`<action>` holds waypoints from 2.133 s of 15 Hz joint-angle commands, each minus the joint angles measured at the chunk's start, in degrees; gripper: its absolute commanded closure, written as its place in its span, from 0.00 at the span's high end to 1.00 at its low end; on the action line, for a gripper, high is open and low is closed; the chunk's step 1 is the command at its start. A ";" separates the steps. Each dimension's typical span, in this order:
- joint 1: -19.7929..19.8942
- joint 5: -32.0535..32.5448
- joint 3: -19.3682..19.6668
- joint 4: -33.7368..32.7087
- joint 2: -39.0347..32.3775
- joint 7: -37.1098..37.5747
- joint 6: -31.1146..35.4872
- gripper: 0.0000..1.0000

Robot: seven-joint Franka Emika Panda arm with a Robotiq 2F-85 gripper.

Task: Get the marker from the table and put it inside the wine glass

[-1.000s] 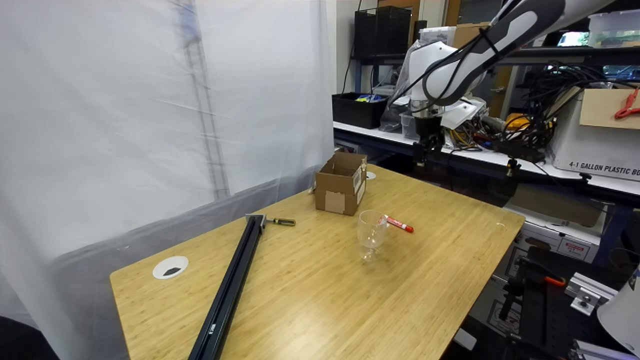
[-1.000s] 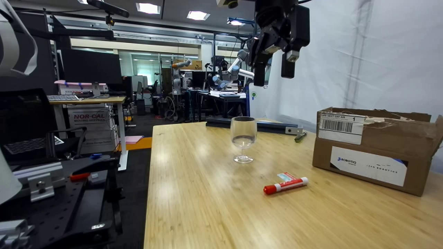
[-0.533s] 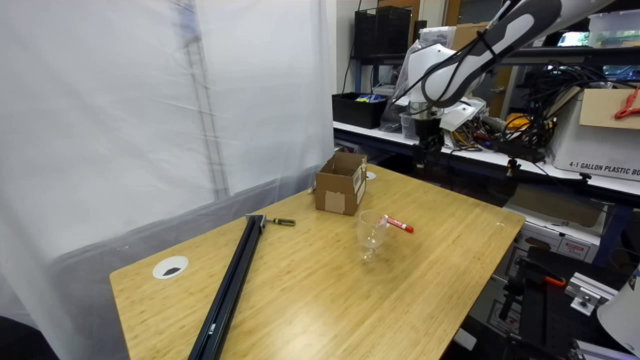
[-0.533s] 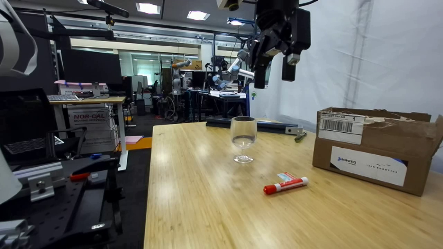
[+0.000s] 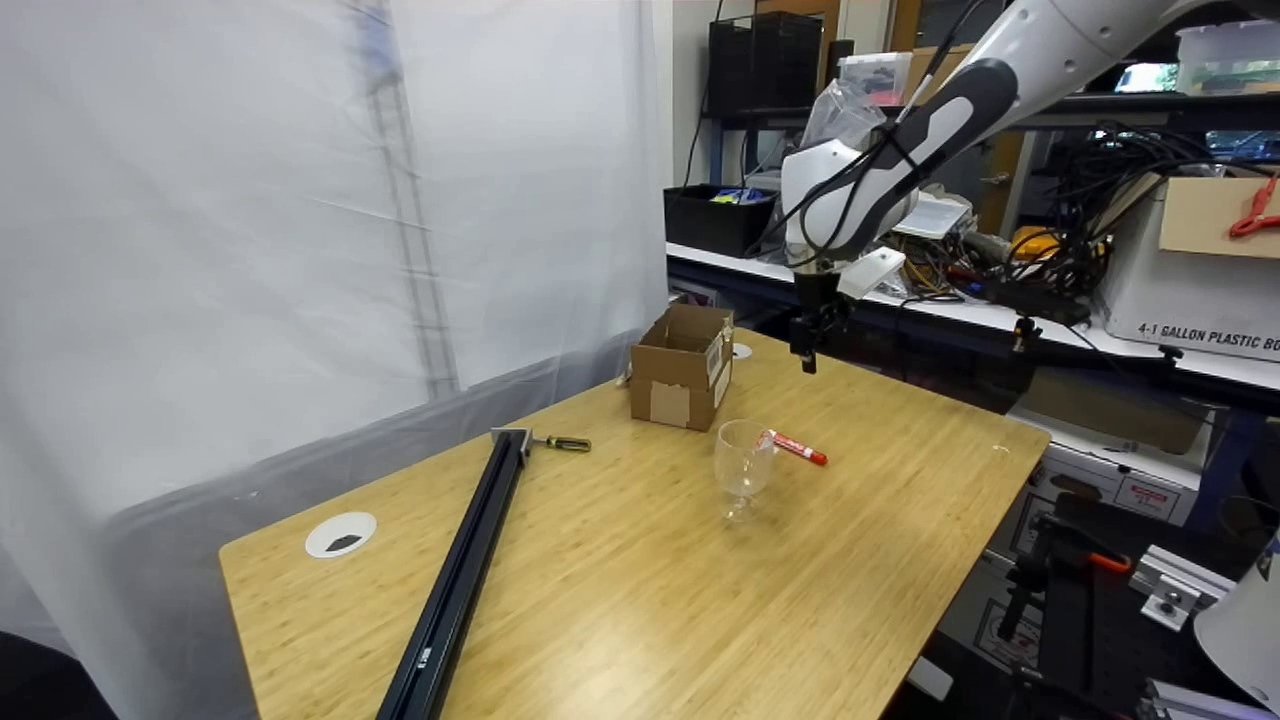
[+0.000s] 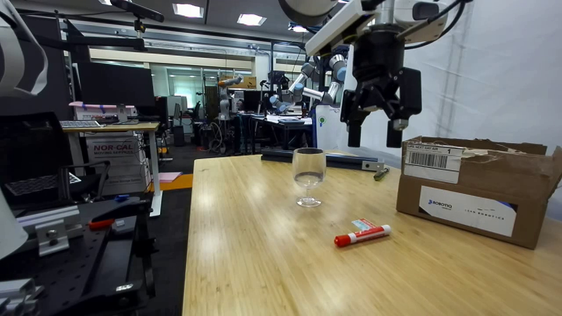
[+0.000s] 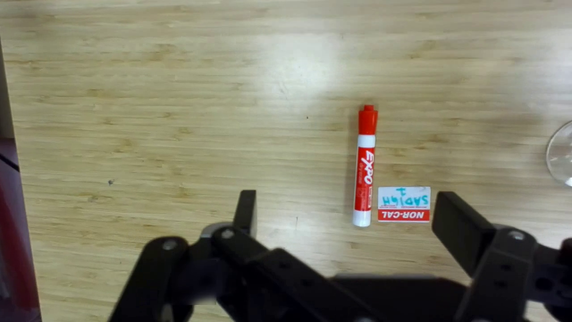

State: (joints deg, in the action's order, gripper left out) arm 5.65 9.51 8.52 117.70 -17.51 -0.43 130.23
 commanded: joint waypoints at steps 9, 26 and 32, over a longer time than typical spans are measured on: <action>4.43 -9.19 -3.34 -17.34 -17.90 -8.78 -6.69 1.00; 4.52 -8.42 -5.07 -35.87 -32.74 -10.35 -24.91 1.00; 4.43 -8.27 -5.08 -36.95 -35.24 -10.08 -23.64 1.00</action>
State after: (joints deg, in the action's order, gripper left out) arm 9.83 0.76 3.67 82.89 -51.69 -9.88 107.95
